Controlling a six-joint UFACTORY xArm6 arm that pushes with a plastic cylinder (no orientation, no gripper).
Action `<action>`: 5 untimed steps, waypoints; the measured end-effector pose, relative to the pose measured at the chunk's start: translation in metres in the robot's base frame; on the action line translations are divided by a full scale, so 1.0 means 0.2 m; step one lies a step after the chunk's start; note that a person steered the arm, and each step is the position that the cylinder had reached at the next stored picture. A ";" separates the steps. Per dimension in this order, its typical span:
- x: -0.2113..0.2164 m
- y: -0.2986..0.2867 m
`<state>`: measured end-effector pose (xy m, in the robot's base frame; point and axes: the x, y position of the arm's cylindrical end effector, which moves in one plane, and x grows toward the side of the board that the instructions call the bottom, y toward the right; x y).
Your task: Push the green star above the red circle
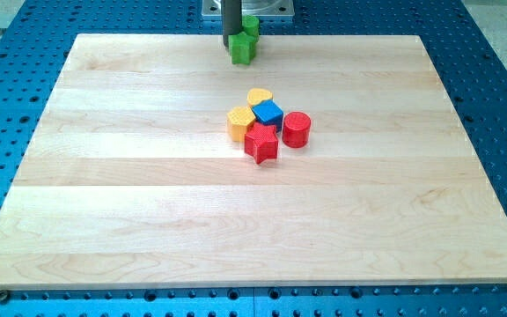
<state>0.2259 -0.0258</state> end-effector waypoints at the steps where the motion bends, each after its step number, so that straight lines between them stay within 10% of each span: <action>1: 0.22 0.12; 5: 0.59 0.51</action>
<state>0.3430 0.0754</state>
